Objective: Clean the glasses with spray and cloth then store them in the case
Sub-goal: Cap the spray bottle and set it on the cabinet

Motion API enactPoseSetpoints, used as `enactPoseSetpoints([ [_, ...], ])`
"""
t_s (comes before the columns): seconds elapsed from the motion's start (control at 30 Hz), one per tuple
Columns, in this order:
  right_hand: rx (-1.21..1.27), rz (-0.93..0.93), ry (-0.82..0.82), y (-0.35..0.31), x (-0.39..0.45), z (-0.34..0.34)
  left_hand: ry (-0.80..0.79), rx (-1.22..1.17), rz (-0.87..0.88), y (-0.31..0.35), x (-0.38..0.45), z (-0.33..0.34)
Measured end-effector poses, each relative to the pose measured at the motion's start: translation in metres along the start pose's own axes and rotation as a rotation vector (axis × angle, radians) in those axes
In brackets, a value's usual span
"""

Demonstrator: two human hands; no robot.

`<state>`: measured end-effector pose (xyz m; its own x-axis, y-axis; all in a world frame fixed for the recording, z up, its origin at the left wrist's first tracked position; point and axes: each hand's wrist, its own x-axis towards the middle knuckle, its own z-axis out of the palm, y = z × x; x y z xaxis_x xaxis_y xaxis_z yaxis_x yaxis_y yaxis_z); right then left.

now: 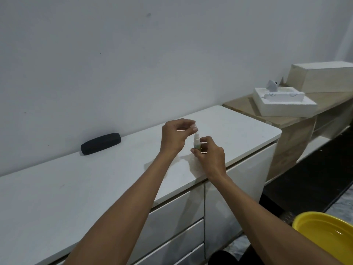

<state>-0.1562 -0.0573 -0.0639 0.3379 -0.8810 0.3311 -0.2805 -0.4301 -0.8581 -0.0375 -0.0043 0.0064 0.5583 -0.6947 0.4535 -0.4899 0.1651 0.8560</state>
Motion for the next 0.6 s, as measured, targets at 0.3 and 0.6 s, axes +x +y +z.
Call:
enactPoseSetpoints([
  [0.3, -0.003, -0.007, -0.011, 0.000, 0.000, 0.000, -0.015, 0.068, 0.005, 0.003, -0.005, 0.011],
  [0.6, 0.028, -0.010, -0.012, 0.002, 0.000, 0.000, -0.038, 0.129, 0.011, -0.009, -0.013, 0.013],
])
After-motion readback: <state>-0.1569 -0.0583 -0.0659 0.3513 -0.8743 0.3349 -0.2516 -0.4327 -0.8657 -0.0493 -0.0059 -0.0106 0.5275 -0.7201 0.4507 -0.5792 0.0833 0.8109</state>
